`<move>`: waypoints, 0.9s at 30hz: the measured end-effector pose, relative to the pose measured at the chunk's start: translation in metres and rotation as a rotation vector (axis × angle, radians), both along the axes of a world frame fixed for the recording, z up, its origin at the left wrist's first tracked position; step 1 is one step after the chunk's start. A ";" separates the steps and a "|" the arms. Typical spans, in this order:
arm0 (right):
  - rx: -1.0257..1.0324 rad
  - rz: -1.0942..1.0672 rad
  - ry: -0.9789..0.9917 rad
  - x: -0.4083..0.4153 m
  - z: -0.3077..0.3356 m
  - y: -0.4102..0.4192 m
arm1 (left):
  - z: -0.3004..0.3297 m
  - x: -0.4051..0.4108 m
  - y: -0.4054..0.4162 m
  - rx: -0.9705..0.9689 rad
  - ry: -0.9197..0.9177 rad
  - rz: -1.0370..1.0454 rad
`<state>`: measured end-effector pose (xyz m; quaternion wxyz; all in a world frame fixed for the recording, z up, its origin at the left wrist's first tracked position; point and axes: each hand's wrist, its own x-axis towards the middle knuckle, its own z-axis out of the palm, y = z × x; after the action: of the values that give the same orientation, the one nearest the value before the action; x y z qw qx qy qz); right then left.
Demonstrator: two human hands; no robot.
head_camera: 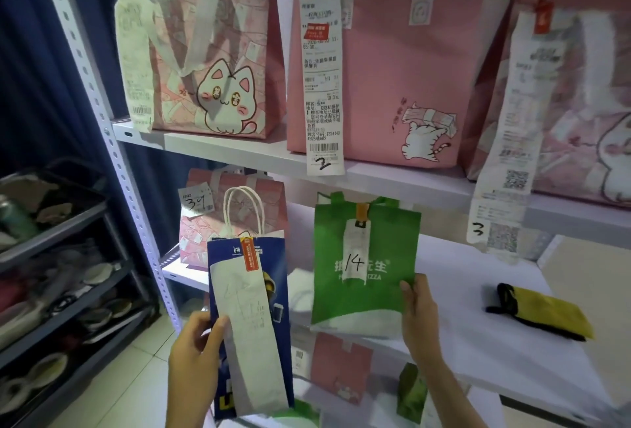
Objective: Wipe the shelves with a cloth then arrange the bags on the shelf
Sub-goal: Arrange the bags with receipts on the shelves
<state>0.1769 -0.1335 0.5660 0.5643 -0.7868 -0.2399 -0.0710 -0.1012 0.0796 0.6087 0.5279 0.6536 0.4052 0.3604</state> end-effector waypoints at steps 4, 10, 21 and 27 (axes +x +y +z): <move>0.056 -0.037 0.014 0.000 -0.004 0.022 | 0.004 -0.001 -0.008 0.003 0.009 0.035; 0.143 -0.096 0.029 -0.020 0.001 0.056 | 0.009 -0.016 -0.012 0.024 0.028 0.081; 0.118 -0.154 0.060 -0.028 0.007 0.095 | 0.009 -0.038 0.031 0.009 -0.034 0.049; 0.130 -0.448 0.027 -0.062 0.009 0.101 | 0.005 -0.051 0.090 -0.002 -0.042 -0.023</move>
<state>0.1152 -0.0328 0.5749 0.5872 -0.7831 -0.0466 -0.1994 -0.1525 0.1693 0.6138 0.5412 0.6498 0.3870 0.3675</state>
